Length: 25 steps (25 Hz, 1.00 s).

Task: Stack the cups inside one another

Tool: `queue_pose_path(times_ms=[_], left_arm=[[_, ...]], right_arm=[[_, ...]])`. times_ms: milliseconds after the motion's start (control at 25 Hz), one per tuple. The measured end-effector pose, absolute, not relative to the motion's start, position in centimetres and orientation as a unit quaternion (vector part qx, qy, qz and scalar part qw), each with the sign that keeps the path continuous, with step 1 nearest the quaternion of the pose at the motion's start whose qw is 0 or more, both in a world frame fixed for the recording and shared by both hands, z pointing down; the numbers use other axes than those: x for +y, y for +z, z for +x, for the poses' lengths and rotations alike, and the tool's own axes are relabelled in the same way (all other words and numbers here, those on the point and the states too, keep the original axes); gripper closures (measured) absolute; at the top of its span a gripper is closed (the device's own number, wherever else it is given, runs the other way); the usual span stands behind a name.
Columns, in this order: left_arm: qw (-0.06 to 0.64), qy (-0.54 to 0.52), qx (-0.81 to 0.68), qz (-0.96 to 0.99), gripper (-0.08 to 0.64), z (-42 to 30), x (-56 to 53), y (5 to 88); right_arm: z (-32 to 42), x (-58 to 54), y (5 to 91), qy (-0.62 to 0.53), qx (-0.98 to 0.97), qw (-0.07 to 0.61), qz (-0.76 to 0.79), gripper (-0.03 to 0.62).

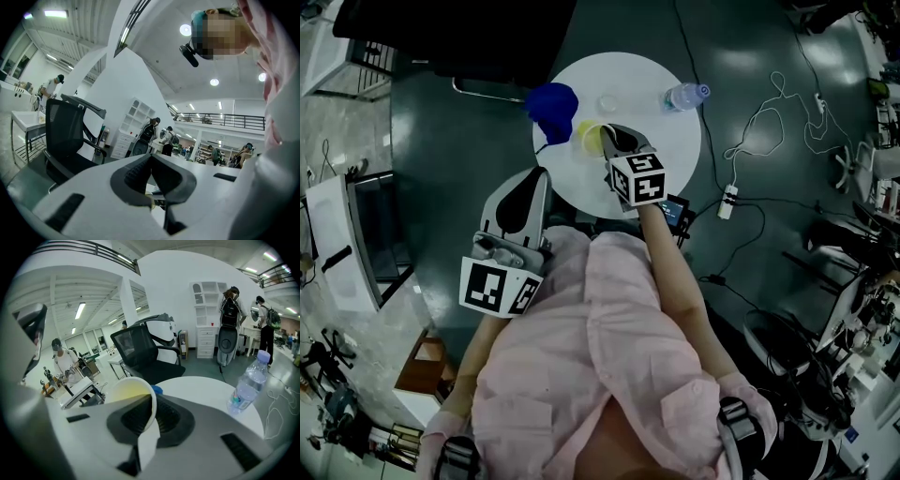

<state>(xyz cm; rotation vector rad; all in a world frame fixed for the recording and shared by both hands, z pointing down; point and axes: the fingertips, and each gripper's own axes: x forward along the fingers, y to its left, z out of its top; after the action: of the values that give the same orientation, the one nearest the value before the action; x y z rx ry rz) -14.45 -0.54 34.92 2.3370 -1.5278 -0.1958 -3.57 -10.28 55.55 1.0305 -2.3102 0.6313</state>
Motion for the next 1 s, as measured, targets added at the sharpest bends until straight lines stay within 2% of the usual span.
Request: queue_pose_path(times_ms=[1000], left_arm=[[0.174, -0.067, -0.536, 0.824, 0.541, -14.3, -1.3, 35.2]], right_arm=[[-3.3, -10.1, 61.1, 0.255, -0.833, 0.331, 0.363, 0.558]])
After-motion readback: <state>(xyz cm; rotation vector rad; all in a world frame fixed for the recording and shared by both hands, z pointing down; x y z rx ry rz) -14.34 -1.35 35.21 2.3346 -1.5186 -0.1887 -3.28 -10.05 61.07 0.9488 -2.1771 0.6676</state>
